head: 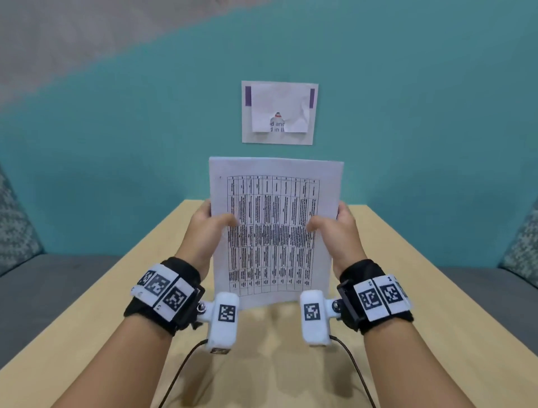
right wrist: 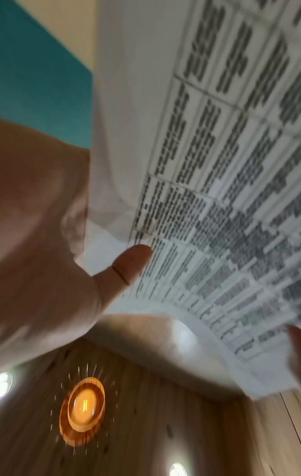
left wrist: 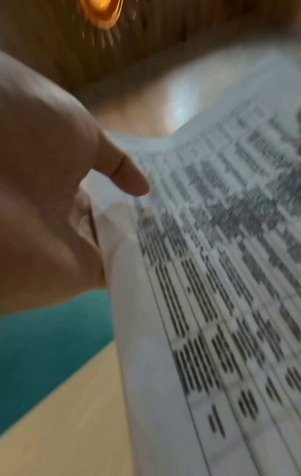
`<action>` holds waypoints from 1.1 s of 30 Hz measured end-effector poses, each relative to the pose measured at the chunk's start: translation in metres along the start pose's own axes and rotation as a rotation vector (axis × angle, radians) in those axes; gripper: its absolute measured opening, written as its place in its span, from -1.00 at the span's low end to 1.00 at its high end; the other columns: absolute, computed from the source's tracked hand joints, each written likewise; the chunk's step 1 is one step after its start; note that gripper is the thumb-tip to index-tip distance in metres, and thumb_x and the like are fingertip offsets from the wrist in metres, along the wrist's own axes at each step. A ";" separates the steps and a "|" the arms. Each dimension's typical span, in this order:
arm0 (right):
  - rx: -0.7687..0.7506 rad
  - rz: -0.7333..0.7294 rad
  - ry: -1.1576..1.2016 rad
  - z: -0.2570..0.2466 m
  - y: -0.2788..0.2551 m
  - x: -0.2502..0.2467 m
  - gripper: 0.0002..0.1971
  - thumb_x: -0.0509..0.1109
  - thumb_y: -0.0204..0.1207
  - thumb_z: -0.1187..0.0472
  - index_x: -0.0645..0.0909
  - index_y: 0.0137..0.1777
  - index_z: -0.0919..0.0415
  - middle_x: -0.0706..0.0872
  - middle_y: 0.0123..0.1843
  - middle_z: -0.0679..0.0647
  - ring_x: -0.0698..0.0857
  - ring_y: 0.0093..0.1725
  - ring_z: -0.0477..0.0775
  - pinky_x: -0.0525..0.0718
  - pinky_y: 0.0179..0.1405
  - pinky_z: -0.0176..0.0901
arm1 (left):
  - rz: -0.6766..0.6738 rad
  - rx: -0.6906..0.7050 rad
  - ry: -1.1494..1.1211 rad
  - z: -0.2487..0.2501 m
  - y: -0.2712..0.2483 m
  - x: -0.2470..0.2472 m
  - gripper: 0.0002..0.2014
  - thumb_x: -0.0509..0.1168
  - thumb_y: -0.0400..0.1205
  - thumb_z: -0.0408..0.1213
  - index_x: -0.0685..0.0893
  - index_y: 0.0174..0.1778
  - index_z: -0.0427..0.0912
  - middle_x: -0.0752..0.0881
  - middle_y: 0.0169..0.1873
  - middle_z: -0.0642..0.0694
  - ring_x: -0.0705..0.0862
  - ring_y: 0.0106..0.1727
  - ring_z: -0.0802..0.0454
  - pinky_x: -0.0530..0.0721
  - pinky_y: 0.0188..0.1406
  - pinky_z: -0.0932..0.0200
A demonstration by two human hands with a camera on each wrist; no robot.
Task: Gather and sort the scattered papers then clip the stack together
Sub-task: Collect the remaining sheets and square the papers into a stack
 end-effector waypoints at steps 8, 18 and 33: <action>0.014 -0.056 0.007 -0.003 0.002 0.003 -0.73 0.32 0.46 0.54 0.66 -0.03 0.18 0.78 0.00 0.08 0.68 -0.04 0.06 0.66 0.01 -0.10 | 0.015 -0.028 0.025 -0.009 0.005 0.001 -0.71 0.29 0.67 -0.54 0.73 0.18 -0.11 0.85 0.12 -0.06 0.78 0.16 -0.14 0.74 0.24 -0.13; -0.002 -0.026 0.027 0.000 0.003 0.001 -0.60 0.29 0.44 0.52 0.70 0.17 0.14 0.83 0.14 0.05 0.73 0.04 0.06 0.70 0.13 -0.01 | 0.041 0.023 0.018 -0.005 0.002 0.002 -0.67 0.22 0.69 -0.55 0.69 0.25 -0.11 0.82 0.09 -0.04 0.75 0.03 -0.02 0.68 -0.08 0.07; 0.019 -0.046 0.053 0.020 0.003 0.000 -0.66 0.35 0.44 0.52 0.73 0.04 0.10 0.86 0.10 0.06 0.76 0.05 0.08 0.70 0.17 0.01 | 0.075 0.174 0.165 0.008 0.004 -0.006 -0.48 0.35 0.63 -0.53 0.44 0.42 0.02 0.71 0.27 -0.06 0.73 0.29 -0.13 0.70 0.05 0.07</action>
Point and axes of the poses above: each hand's wrist, its own y-axis towards the middle knuckle, its own x-axis out of the palm, z = x × y, the point moved 9 cm from there along y, towards the middle knuckle
